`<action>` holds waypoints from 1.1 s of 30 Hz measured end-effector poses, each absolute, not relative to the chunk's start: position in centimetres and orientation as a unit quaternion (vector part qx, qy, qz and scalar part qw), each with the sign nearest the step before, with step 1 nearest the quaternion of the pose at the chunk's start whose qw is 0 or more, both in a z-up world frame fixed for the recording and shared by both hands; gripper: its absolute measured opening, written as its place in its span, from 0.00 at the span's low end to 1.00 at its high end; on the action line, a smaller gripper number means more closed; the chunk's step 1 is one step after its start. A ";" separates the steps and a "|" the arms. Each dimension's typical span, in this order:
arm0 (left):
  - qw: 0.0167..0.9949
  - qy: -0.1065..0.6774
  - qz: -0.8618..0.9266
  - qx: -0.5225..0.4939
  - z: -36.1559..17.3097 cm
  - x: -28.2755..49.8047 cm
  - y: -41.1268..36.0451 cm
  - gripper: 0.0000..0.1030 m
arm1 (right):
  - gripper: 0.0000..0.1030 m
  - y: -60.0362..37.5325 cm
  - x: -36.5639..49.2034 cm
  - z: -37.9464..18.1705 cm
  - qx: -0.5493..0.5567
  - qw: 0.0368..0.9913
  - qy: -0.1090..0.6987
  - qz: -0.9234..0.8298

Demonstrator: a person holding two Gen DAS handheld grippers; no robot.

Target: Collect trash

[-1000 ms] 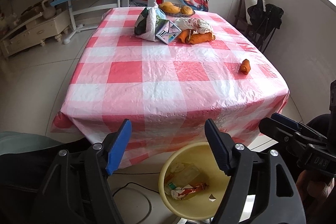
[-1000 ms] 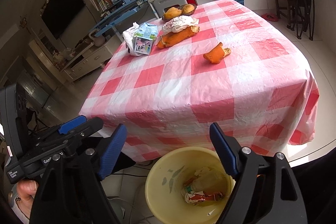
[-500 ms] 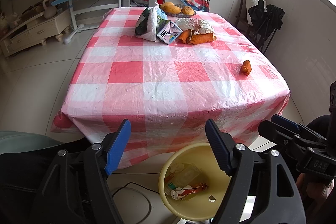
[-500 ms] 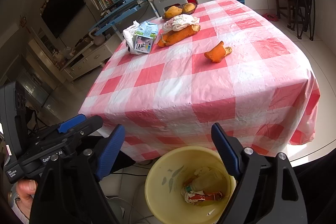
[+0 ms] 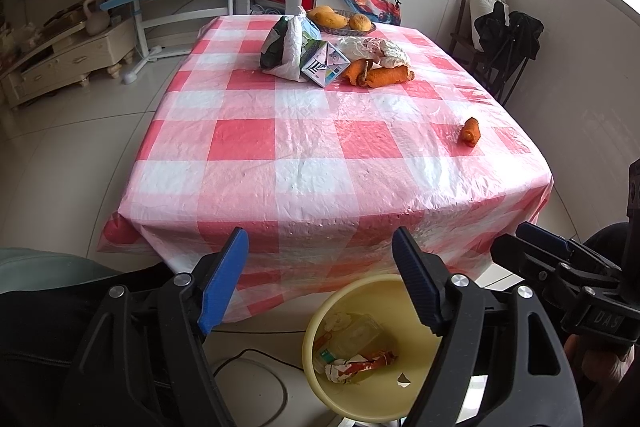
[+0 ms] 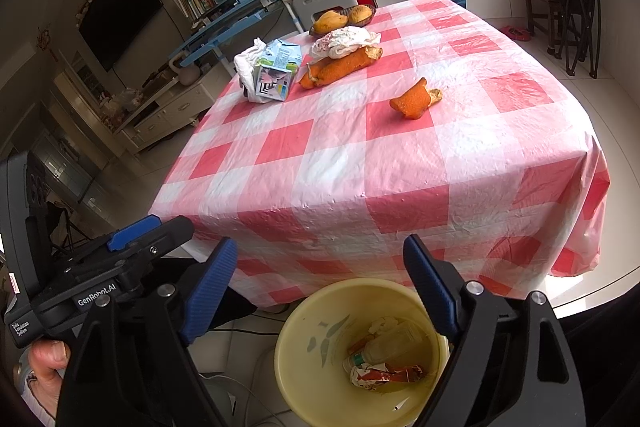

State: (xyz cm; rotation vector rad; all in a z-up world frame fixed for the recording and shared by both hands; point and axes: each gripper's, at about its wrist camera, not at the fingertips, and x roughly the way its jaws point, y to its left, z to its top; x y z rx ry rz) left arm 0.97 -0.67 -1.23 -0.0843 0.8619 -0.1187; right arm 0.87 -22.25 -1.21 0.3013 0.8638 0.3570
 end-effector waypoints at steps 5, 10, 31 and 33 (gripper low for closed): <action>0.906 0.417 -0.057 -0.041 -1.2 1.0 -0.5 0.69 | 0.79 -22.2 0.9 -1.2 0.145 0.882 0.415 0.171; 0.906 0.417 -0.057 -0.041 -1.2 1.0 -0.5 0.69 | 0.79 -22.2 0.9 -1.2 0.145 0.882 0.414 0.171; 0.907 0.414 -0.057 -0.046 -0.9 1.3 0.0 0.70 | 0.79 -22.3 0.9 -1.1 0.146 0.883 0.413 0.169; 0.909 0.410 -0.056 -0.052 -0.6 1.4 0.5 0.70 | 0.79 -22.6 0.8 -1.0 0.152 0.886 0.406 0.165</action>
